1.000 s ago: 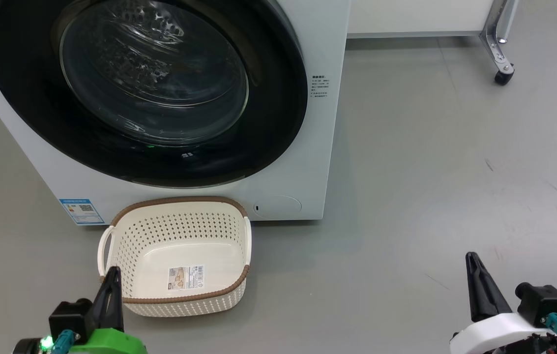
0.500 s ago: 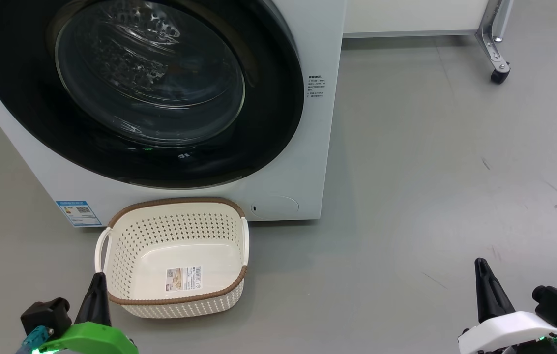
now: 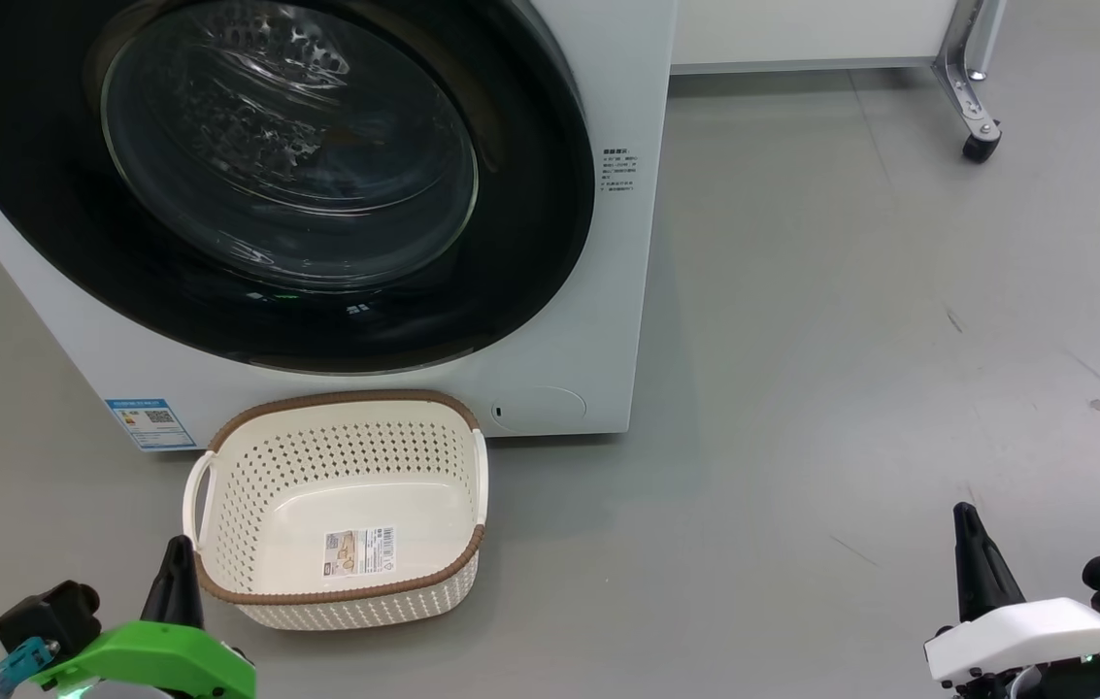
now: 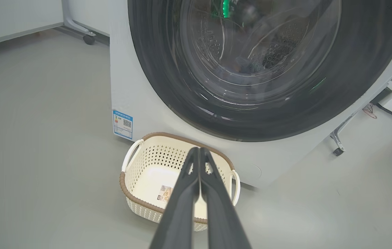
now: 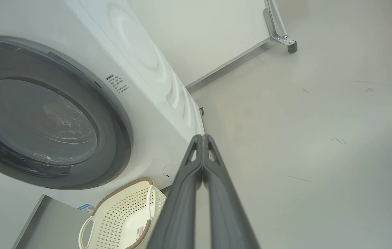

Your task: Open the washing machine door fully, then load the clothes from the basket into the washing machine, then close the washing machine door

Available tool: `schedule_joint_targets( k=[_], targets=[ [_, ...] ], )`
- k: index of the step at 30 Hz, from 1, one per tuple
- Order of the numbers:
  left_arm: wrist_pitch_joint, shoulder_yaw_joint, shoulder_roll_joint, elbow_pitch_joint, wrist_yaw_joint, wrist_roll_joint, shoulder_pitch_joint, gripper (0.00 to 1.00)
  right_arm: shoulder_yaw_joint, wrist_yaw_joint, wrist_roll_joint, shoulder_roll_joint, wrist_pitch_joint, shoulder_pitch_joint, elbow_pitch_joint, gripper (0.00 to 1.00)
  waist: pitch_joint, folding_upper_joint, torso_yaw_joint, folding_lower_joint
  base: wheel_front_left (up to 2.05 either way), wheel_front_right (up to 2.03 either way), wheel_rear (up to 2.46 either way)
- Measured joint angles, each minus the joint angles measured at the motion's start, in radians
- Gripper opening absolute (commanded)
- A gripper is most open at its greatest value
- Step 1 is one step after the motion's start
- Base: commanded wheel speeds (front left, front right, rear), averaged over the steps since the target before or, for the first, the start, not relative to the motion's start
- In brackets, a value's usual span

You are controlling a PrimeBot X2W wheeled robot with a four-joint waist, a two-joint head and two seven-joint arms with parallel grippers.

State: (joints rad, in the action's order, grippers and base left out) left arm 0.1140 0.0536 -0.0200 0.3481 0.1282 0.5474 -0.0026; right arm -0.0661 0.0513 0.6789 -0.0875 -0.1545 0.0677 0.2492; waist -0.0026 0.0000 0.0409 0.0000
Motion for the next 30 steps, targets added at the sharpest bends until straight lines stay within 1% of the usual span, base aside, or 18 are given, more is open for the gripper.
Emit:
schedule_joint_targets(
  k=[5,8,17,19,20,30],
  targets=[
    [-0.017,0.006,0.000,-0.001,0.000,0.068,-0.003,0.00,0.014,0.001,0.063,0.005,0.018,-0.005,0.002,0.00,0.000,0.0000,-0.003,0.0000,0.00,0.00,0.00],
    [-0.030,0.007,0.000,-0.002,0.000,0.112,-0.004,0.00,0.023,0.009,0.099,0.009,0.030,-0.011,0.004,0.00,0.001,0.0000,-0.004,0.0000,0.00,0.00,0.00],
    [-0.061,0.011,0.000,-0.007,0.000,0.240,-0.018,0.00,0.046,0.010,0.212,0.017,0.061,-0.024,0.008,0.00,0.001,0.0000,-0.009,0.0000,0.00,0.00,0.00],
    [-0.070,0.012,0.000,-0.008,0.000,0.277,-0.018,0.00,0.055,0.019,0.250,0.018,0.071,-0.031,0.011,0.00,0.001,0.0000,-0.011,0.0000,0.00,0.00,0.00],
    [-0.070,0.012,0.000,-0.008,0.000,0.277,-0.018,0.00,0.055,0.019,0.250,0.018,0.071,-0.031,0.011,0.00,0.001,0.0000,-0.011,0.0000,0.00,0.00,0.00],
    [-0.104,0.015,-0.001,-0.023,0.000,0.423,-0.021,0.00,0.083,0.027,0.374,0.023,0.111,-0.047,0.014,0.00,0.002,0.0000,-0.016,0.0000,0.00,0.00,0.00]
  ],
)
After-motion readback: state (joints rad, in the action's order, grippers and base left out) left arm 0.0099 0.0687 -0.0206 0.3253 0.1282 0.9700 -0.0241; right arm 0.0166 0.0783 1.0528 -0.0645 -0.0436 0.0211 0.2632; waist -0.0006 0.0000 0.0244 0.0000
